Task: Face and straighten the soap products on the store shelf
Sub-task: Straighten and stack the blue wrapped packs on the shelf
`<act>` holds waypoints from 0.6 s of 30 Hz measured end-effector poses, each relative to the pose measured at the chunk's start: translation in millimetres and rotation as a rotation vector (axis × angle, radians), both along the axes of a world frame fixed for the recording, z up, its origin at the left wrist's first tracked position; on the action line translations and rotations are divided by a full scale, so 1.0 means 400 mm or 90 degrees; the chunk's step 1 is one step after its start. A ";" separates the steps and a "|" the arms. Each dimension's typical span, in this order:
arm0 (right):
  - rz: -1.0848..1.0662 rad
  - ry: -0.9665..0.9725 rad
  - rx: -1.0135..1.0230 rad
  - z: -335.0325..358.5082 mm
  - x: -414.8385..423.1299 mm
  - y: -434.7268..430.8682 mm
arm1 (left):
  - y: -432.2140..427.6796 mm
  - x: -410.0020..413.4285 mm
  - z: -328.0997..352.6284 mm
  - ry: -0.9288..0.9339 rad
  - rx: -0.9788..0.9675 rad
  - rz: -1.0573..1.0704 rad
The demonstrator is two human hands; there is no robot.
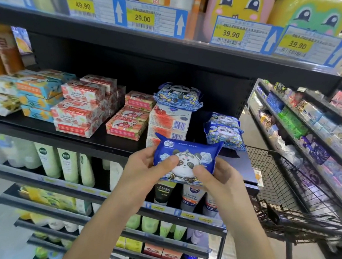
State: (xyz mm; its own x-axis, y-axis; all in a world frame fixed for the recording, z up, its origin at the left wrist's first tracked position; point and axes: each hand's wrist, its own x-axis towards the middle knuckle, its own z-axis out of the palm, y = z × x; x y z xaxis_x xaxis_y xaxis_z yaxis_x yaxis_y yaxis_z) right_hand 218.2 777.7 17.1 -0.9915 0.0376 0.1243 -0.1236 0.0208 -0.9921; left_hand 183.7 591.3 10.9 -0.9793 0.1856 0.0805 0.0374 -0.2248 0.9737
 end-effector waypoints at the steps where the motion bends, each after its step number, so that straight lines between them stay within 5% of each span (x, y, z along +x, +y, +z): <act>1: 0.009 0.002 -0.011 -0.003 0.000 -0.006 | -0.003 0.002 0.001 0.007 -0.001 -0.002; 18: -0.089 0.115 -0.033 -0.050 0.011 0.020 | -0.025 0.015 -0.016 -0.041 -0.056 -0.087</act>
